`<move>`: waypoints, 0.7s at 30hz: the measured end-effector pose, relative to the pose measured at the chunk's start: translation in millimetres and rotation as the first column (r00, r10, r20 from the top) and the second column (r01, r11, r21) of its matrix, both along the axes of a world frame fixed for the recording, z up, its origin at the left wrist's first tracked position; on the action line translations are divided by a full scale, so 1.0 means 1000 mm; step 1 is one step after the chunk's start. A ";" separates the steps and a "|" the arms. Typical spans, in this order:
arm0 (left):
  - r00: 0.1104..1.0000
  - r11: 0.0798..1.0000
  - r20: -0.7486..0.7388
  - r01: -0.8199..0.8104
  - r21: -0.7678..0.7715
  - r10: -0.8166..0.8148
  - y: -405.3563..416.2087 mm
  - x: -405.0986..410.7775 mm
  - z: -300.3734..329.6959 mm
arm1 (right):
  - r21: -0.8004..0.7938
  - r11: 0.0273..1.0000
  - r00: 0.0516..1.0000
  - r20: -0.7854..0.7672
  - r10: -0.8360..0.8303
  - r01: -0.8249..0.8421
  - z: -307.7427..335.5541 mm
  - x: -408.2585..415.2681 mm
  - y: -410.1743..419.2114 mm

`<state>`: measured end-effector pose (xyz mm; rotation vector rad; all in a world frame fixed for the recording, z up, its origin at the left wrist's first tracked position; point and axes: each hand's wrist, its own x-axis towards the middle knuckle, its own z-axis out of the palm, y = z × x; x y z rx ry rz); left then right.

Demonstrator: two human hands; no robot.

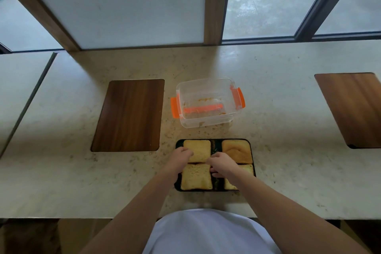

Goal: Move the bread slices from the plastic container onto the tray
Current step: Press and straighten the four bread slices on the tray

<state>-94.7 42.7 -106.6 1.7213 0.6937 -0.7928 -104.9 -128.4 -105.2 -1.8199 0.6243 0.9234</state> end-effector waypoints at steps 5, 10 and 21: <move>1.000 1.000 0.011 0.002 0.021 -0.002 0.004 0.000 0.001 | -0.006 1.000 1.000 0.007 0.023 -0.023 0.002 0.002 0.008; 1.000 0.999 0.021 0.012 0.030 -0.012 0.006 -0.002 0.002 | 0.000 1.000 1.000 0.004 0.006 -0.006 0.001 0.000 0.009; 0.999 0.998 0.019 0.034 0.056 -0.035 0.006 -0.010 0.006 | -0.005 1.000 1.000 0.007 0.009 -0.009 -0.003 -0.008 0.012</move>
